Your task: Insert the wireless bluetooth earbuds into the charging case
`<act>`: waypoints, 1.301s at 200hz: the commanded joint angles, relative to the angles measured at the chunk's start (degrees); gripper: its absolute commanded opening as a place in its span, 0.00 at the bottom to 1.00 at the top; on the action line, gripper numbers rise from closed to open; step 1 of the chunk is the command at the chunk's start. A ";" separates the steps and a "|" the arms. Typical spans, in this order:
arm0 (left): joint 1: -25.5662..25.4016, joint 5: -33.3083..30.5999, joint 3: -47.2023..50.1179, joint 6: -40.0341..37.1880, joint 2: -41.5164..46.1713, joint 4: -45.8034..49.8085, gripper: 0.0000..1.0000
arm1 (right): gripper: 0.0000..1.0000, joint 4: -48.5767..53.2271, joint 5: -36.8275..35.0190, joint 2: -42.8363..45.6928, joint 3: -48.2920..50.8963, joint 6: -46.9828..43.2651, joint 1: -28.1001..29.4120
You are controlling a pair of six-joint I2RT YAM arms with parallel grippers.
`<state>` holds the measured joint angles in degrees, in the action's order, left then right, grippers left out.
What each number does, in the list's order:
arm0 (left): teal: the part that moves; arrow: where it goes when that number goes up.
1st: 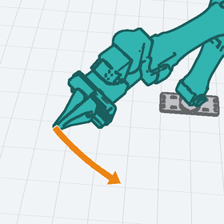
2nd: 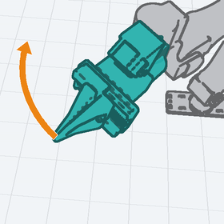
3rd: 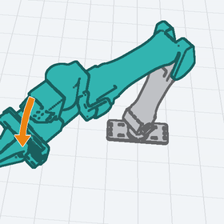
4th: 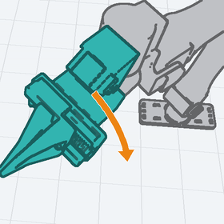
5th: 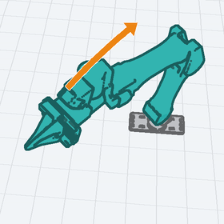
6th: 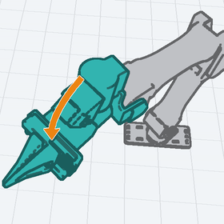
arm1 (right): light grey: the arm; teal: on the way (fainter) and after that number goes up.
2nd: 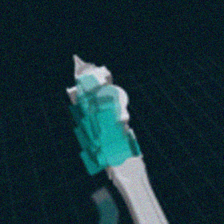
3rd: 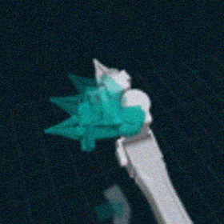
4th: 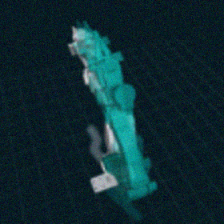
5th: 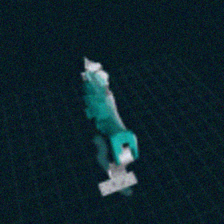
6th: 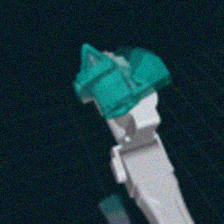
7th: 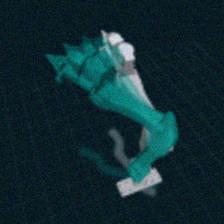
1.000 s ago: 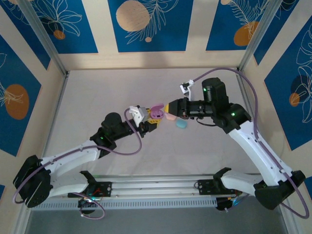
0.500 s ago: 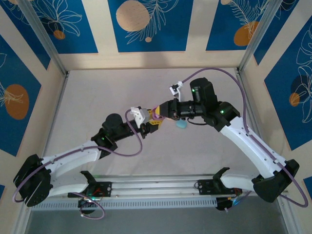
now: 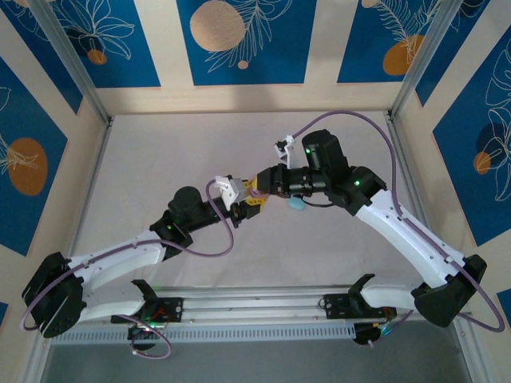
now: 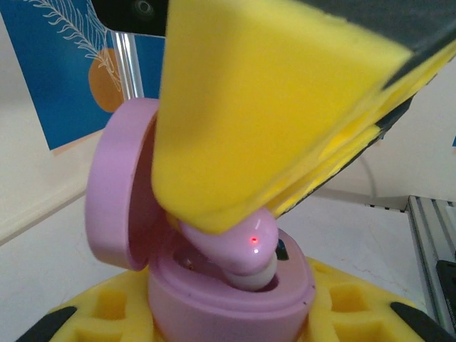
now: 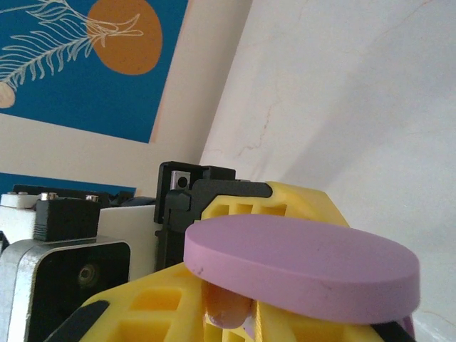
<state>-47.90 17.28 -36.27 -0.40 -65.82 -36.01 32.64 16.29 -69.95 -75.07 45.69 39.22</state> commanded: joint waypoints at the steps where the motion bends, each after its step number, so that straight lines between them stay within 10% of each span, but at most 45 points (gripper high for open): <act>1: -0.97 -0.12 -2.06 0.45 1.07 -4.31 0.29 | 0.24 3.33 -1.82 -1.37 -1.90 -1.65 0.94; 260: -0.97 -1.11 -1.47 -0.08 1.31 -3.29 0.29 | 0.29 6.82 -8.89 0.18 -4.96 -2.71 2.17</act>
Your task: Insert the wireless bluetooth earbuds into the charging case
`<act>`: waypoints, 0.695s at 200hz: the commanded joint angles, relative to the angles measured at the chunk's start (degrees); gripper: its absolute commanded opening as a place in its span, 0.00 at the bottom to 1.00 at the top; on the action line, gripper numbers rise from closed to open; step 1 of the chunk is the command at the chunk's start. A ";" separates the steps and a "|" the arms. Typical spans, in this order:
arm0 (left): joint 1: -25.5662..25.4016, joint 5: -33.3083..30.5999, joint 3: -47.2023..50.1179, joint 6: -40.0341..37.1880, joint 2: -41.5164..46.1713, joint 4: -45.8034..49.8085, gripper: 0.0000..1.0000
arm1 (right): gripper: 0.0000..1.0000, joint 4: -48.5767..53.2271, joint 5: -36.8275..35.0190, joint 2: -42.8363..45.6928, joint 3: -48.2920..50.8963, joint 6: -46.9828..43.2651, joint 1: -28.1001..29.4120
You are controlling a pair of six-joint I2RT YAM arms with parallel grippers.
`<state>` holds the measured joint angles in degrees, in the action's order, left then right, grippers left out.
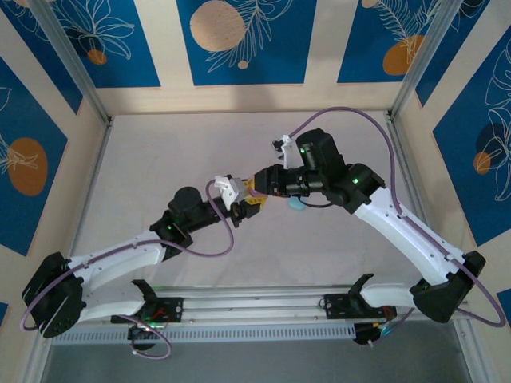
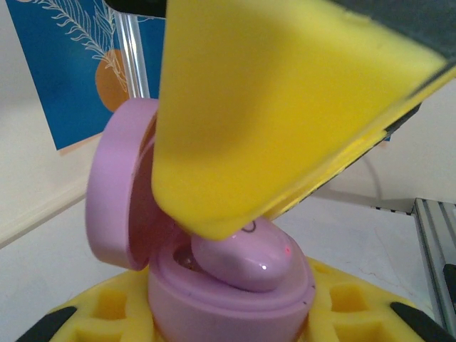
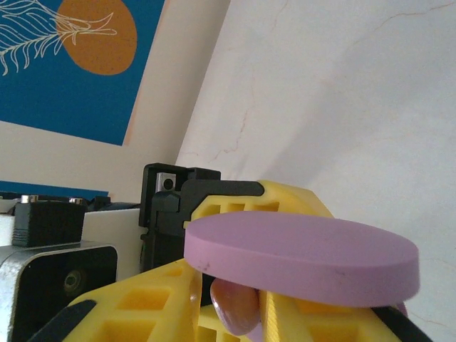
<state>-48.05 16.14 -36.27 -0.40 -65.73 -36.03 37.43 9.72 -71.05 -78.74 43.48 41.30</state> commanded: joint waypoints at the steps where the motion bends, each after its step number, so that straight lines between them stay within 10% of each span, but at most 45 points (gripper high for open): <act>1: -0.86 0.03 -1.45 -0.10 1.22 -3.26 0.29 | 0.29 1.94 -2.32 1.27 -1.31 -0.50 0.10; 139: -0.81 -0.06 -1.30 -0.72 1.86 -2.68 0.29 | 0.34 -7.02 -3.52 9.99 4.13 -3.79 -0.08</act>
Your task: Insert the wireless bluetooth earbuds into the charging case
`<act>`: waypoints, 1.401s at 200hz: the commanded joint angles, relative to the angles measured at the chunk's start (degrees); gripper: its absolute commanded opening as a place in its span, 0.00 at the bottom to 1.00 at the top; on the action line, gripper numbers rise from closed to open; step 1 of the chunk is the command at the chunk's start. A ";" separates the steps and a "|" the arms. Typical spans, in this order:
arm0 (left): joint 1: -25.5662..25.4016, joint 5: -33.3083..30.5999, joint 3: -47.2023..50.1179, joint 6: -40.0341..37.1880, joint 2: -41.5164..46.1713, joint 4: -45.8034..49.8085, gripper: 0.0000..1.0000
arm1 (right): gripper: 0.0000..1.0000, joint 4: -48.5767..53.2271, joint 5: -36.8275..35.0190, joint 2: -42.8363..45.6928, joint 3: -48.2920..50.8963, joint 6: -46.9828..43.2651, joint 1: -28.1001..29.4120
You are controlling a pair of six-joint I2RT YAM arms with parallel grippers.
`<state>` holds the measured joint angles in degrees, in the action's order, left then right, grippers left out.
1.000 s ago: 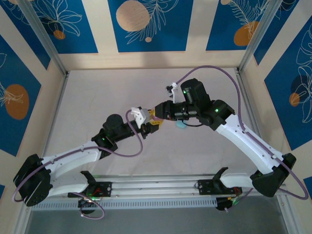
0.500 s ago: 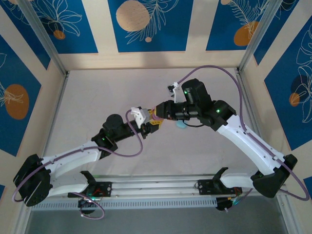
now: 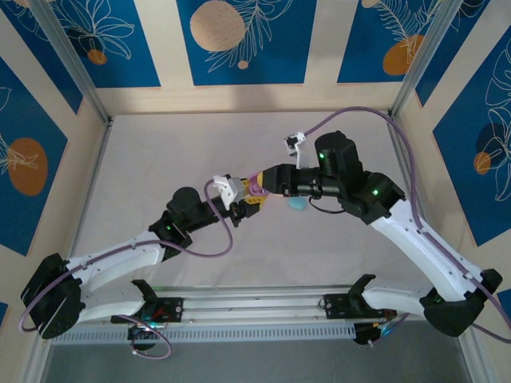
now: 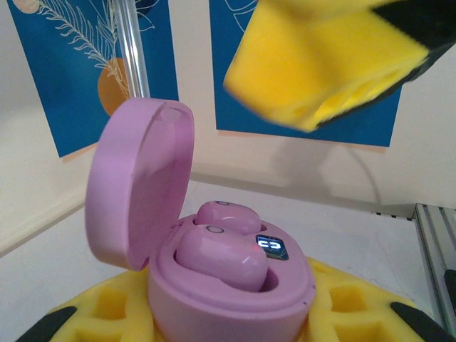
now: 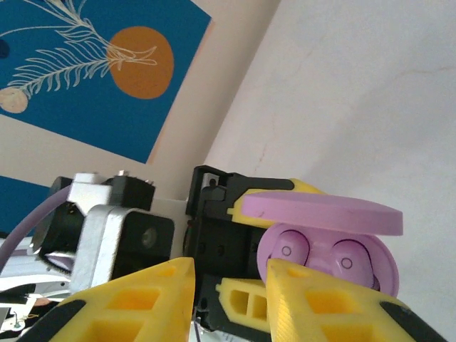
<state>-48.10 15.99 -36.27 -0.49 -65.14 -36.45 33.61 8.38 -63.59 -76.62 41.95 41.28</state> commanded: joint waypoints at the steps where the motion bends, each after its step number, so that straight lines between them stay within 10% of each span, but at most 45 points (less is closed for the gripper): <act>1: -0.77 0.14 -1.28 -0.64 1.26 -2.29 0.29 | 0.34 -3.28 -2.34 2.66 2.09 -2.33 -0.06; 51: -0.77 3.02 -1.53 -0.96 1.18 -2.49 0.29 | 0.38 0.85 -10.00 7.31 4.77 1.48 -5.66; 113: -0.86 8.63 -3.27 1.41 -0.55 -3.71 0.29 | 0.48 -2.97 14.01 4.76 7.70 8.17 -21.41; 154: -0.90 9.49 -3.60 1.72 -1.45 -4.15 0.29 | 0.57 -4.33 23.79 -1.47 3.19 10.20 -21.21; 280: -0.86 9.76 -4.73 2.01 -2.09 -3.92 0.29 | 0.58 6.53 23.59 -8.63 -1.16 4.38 -16.62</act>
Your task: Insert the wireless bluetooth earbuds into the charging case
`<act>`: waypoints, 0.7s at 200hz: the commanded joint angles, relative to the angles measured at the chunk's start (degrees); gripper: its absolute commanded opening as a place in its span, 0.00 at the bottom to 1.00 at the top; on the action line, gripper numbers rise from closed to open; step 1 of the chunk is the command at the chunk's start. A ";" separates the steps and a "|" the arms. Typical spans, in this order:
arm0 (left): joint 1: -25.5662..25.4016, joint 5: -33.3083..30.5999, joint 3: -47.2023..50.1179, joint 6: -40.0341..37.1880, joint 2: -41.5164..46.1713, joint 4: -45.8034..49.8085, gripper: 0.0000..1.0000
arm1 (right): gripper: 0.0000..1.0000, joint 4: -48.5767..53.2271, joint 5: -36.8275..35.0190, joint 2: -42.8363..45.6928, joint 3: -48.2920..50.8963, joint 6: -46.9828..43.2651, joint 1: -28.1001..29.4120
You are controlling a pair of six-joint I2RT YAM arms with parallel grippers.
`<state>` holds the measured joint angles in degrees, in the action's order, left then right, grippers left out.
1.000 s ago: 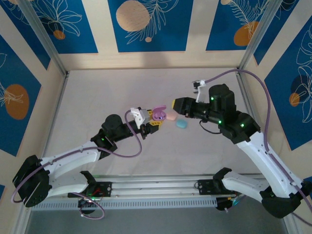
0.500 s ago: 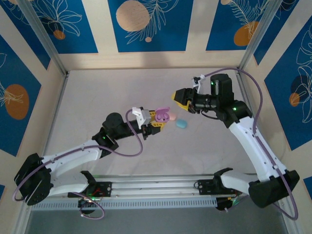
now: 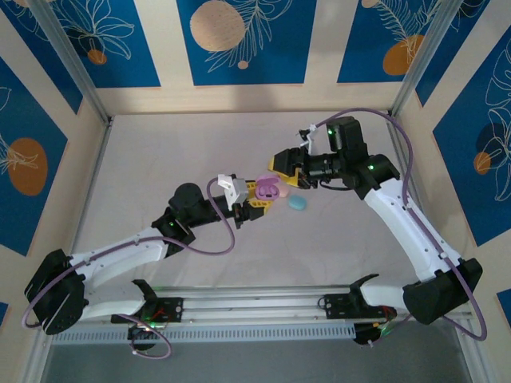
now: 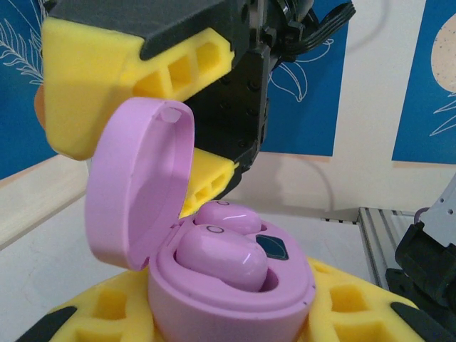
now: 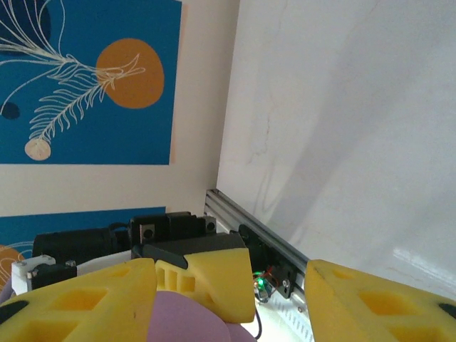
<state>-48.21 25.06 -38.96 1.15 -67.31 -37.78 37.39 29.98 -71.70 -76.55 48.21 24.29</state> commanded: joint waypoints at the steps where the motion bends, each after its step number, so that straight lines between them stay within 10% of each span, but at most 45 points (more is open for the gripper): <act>1: -0.75 0.65 -2.02 0.36 0.12 -2.57 0.29 | 0.58 2.76 2.05 -0.53 -1.23 -1.97 0.38; 140: -0.81 0.24 -2.40 3.53 0.73 -6.98 0.31 | 0.61 -11.78 23.32 6.17 11.46 2.27 -1.26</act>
<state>-48.21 25.02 -39.18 2.61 -67.31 -39.66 31.05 45.08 -66.89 -67.88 47.64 23.70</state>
